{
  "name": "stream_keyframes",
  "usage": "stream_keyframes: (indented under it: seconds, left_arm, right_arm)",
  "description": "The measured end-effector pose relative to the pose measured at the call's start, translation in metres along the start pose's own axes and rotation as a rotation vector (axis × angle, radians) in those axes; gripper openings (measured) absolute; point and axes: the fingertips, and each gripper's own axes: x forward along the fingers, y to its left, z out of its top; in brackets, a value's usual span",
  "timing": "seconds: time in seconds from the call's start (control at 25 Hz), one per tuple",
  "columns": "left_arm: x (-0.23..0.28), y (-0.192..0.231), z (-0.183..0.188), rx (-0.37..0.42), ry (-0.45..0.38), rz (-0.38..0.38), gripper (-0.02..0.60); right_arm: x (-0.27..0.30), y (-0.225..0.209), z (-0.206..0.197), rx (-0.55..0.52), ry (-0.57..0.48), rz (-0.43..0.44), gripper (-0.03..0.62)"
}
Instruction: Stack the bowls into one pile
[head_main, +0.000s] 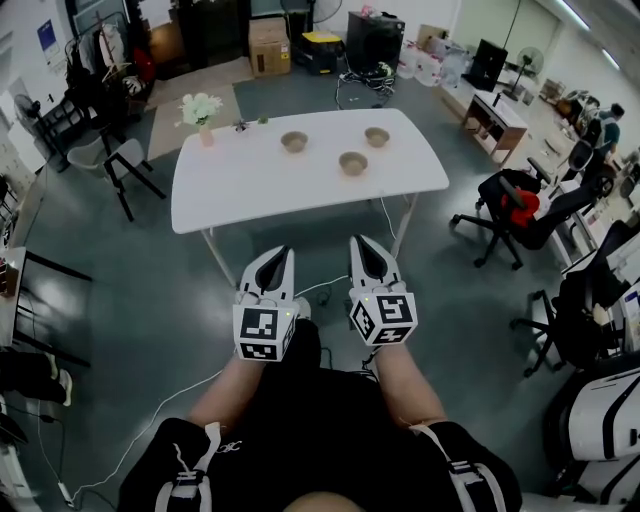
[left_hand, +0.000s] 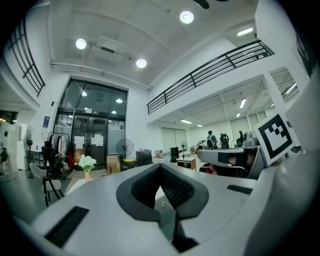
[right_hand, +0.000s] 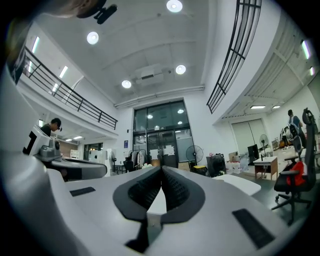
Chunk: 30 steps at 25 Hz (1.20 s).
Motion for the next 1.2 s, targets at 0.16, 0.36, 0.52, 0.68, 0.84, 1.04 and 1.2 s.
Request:
stream_keyframes:
  seconds: [0.16, 0.36, 0.52, 0.68, 0.84, 1.04, 1.2]
  left_arm:
    - [0.018, 0.004, -0.004, 0.004, -0.020, -0.001, 0.014]
    - [0.058, 0.024, -0.006, 0.004, -0.030, 0.003, 0.013]
    - [0.108, 0.059, -0.016, -0.027, -0.018, 0.006, 0.013]
    - [0.173, 0.097, -0.034, -0.057, 0.007, 0.010, 0.013]
    - [0.257, 0.149, -0.043, -0.091, 0.050, 0.003, 0.013]
    - [0.372, 0.217, -0.037, -0.101, 0.074, -0.017, 0.013]
    - [0.455, 0.275, -0.042, -0.110, 0.089, -0.019, 0.013]
  right_arm:
    - [0.016, -0.011, -0.003, -0.017, -0.014, 0.005, 0.015]
    - [0.058, -0.028, -0.008, -0.028, -0.010, 0.006, 0.015]
    - [0.112, -0.040, -0.018, -0.034, 0.005, 0.011, 0.015]
    - [0.180, -0.066, -0.039, -0.027, 0.037, 0.003, 0.015]
    - [0.273, -0.094, -0.051, -0.013, 0.079, -0.004, 0.015]
    - [0.406, -0.135, -0.054, -0.004, 0.117, -0.004, 0.015]
    - [0.508, -0.164, -0.065, 0.005, 0.144, -0.008, 0.015]
